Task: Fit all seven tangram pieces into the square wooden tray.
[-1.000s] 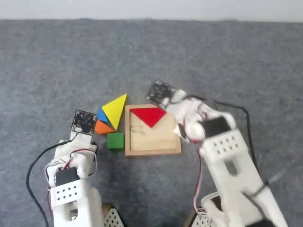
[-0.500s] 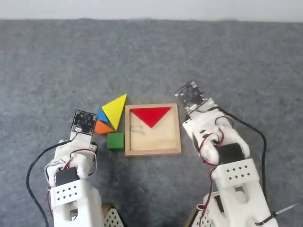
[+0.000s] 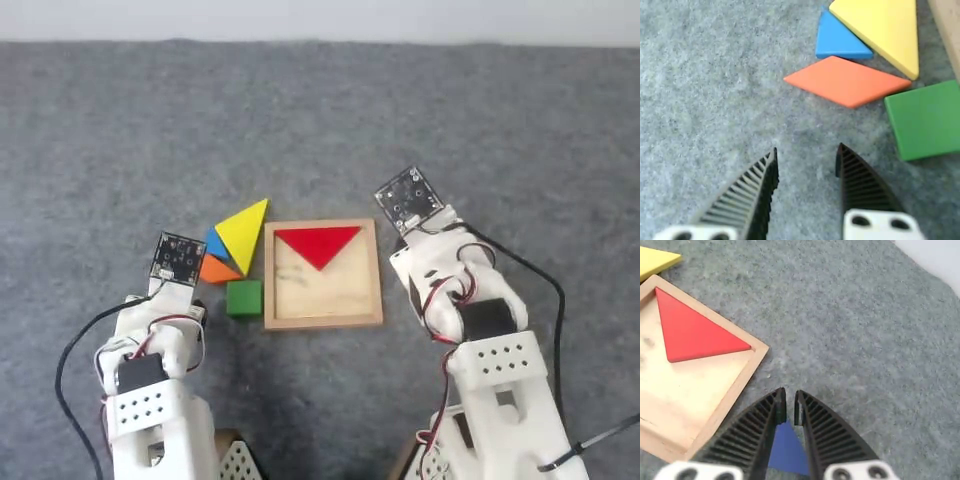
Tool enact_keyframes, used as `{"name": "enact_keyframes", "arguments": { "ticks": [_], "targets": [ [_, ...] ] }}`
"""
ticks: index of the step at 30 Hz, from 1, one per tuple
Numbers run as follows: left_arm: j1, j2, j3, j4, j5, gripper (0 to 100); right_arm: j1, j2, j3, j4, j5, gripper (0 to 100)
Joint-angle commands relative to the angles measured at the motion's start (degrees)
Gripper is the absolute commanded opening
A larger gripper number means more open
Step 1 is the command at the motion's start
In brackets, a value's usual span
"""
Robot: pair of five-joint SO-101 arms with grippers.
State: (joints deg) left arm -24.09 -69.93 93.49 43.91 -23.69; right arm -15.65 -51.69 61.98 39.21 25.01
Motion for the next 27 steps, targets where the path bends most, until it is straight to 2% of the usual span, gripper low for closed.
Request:
{"name": "enact_keyframes", "arguments": {
  "ticks": [1, 27],
  "targets": [
    [0.00, -1.32, -0.75, -1.67, -0.62, 18, -0.22, -0.04, -0.62, -1.27, -0.79, 4.1],
    [0.00, -1.32, -0.75, -1.67, -0.62, 18, -0.13, 0.48, -0.35, -2.42, -0.70, 4.3]
  ]
}}
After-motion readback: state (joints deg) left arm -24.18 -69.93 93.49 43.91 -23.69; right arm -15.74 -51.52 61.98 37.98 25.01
